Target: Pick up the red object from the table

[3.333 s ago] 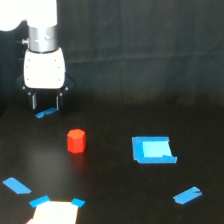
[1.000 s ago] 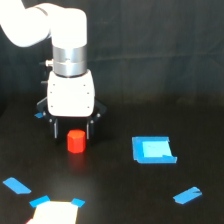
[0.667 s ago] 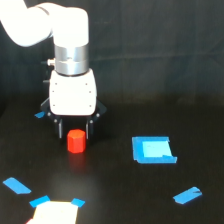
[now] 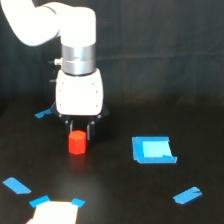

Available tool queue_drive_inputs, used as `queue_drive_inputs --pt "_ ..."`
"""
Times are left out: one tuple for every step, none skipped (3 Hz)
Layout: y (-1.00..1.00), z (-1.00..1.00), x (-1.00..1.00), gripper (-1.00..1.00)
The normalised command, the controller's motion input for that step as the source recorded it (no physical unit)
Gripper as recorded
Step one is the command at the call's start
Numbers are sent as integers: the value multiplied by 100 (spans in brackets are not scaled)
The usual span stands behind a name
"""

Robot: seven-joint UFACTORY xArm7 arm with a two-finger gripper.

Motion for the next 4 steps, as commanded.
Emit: queue_drive_inputs --pt "-100 15 93 100" --pt "-100 100 -100 -100" --pt "12 100 92 -100" --pt "23 97 53 -100"
